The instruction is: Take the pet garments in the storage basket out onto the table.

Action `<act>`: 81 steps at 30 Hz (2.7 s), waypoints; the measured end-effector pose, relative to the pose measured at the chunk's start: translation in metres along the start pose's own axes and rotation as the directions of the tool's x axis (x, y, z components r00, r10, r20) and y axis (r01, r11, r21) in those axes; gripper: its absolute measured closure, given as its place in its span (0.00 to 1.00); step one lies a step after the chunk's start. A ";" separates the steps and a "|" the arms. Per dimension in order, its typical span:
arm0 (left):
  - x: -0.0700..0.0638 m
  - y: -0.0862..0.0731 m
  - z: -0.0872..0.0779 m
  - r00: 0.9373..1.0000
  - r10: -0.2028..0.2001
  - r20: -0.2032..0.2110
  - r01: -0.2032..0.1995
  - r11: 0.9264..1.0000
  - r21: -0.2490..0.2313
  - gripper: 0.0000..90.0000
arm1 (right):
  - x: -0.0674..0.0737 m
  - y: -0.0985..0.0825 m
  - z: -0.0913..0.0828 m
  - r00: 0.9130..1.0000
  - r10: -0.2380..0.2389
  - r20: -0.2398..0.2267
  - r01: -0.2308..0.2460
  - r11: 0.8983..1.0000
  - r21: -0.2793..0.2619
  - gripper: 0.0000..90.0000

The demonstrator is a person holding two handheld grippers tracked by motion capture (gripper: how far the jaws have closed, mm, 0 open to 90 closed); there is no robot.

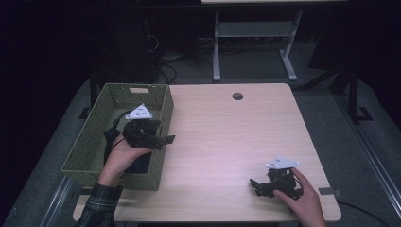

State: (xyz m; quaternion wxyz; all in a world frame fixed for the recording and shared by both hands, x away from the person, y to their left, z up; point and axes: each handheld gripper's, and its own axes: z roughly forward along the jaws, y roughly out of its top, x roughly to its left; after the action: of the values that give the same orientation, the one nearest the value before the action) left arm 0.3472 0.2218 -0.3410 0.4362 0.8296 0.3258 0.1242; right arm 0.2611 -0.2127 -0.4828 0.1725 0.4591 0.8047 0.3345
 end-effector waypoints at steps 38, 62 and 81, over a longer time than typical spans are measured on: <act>0.052 -0.041 -0.023 0.987 -0.056 -0.151 0.095 0.961 0.260 0.15 | 0.000 0.000 0.000 1.000 0.000 -0.001 0.000 1.000 0.000 0.00; 0.064 -0.065 0.007 0.984 -0.059 -0.168 0.126 0.898 0.421 0.16 | 0.000 0.000 0.000 1.000 0.000 -0.001 0.000 1.000 0.000 0.00; 0.065 -0.079 0.033 0.985 -0.006 -0.171 0.099 0.834 0.543 0.19 | 0.000 0.000 0.000 1.000 -0.002 -0.001 0.002 1.000 -0.001 0.00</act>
State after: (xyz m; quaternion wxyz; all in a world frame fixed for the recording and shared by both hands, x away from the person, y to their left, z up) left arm 0.3778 0.2750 -0.4290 0.1549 0.8976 0.4048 0.0802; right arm 0.2613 -0.2128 -0.4829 0.1725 0.4580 0.8052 0.3349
